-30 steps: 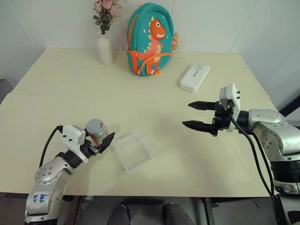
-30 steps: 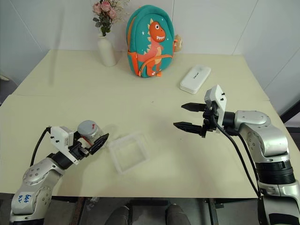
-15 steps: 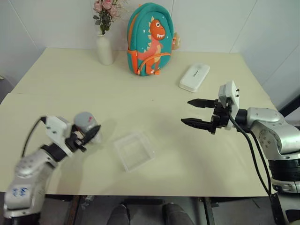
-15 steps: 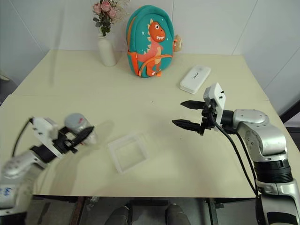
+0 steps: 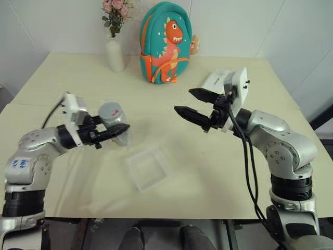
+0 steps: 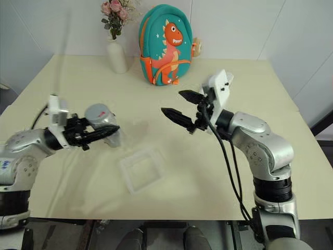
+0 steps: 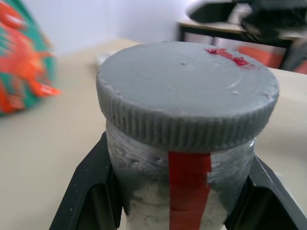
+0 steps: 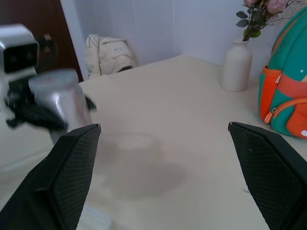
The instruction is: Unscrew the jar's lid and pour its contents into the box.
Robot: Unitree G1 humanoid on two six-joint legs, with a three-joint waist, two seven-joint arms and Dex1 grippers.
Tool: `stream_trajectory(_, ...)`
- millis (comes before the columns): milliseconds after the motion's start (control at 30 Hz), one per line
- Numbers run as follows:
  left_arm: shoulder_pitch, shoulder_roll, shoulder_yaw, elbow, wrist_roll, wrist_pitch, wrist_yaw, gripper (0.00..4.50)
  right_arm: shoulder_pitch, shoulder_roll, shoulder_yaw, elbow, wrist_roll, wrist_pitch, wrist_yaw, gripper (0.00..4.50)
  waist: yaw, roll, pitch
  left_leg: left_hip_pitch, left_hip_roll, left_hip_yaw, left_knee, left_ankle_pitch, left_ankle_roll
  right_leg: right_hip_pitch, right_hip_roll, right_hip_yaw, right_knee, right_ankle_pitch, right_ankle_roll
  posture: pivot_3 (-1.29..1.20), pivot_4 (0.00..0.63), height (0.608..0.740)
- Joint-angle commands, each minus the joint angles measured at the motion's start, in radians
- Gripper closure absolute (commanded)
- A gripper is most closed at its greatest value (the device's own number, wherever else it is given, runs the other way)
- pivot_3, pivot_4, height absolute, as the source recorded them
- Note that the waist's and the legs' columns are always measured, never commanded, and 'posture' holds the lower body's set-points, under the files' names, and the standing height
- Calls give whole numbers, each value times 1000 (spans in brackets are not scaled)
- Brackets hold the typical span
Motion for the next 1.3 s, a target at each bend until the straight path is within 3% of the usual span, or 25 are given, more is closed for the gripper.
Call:
stream_trajectory(33, -92, -21, -55, 64, 42, -26, -43, 2443, -32, 48, 13, -76, 22, 54, -106, 0, 2, 0, 0, 0, 0, 0, 0, 0, 0, 0, 0, 0, 0, 0, 0, 0, 150, 740)
stream_trajectory(333, -256, -85, -164, 228, 153, -149, -161, 2443, -76, 195, 110, -110, -15, 118, -273, 0, 0, 0, 0, 0, 0, 0, -1, 0, 0, -2, 0, 0, 2, -1, -1, 0, 150, 740)
stream_trajectory(633, -348, -125, -174, 338, 225, -278, -198, 2443, -112, 204, 176, -80, -92, 98, -269, 0, 1, 0, 0, -2, 0, -1, 0, 0, 0, -3, 0, -1, 3, -1, -1, 0, 150, 740)
stream_trajectory(1300, -402, -164, -178, 307, 216, -138, -203, 2443, -144, 266, 267, 15, -213, 10, -224, 0, 0, 0, 0, -2, 0, -1, 0, 0, 0, -4, 0, -1, 4, -1, -1, 0, 150, 740)
